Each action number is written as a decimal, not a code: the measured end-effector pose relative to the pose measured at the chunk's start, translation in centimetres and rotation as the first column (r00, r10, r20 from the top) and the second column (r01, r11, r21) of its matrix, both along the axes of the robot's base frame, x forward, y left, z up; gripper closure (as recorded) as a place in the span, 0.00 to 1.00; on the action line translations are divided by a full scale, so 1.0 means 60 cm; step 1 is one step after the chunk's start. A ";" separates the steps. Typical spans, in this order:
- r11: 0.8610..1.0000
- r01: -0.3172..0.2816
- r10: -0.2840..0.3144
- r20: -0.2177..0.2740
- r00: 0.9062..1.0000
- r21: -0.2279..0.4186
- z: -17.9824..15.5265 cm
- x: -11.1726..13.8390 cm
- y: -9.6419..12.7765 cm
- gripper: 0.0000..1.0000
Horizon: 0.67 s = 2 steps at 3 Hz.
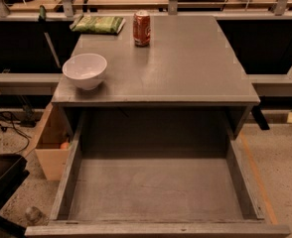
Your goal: Place sponge into top drawer
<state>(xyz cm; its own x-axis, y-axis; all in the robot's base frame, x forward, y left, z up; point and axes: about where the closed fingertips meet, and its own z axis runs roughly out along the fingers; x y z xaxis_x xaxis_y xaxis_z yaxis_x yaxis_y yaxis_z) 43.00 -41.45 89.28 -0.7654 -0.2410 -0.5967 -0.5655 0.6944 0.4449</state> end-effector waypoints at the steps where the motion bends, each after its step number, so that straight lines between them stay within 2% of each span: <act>1: 0.977 -0.199 0.192 0.084 0.978 0.073 -0.018 -0.080 0.077 1.00; 2: 0.876 -0.457 0.435 0.157 0.887 0.155 -0.080 -0.120 0.189 1.00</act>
Offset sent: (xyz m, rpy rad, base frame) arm -0.1343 0.1813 -0.0908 0.3637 -0.1577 0.9573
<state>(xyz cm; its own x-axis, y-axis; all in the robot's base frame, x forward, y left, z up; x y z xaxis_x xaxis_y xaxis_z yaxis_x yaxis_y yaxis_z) 35.80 -30.12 84.50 -0.5266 -0.4188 -0.7398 -0.8501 0.2689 0.4528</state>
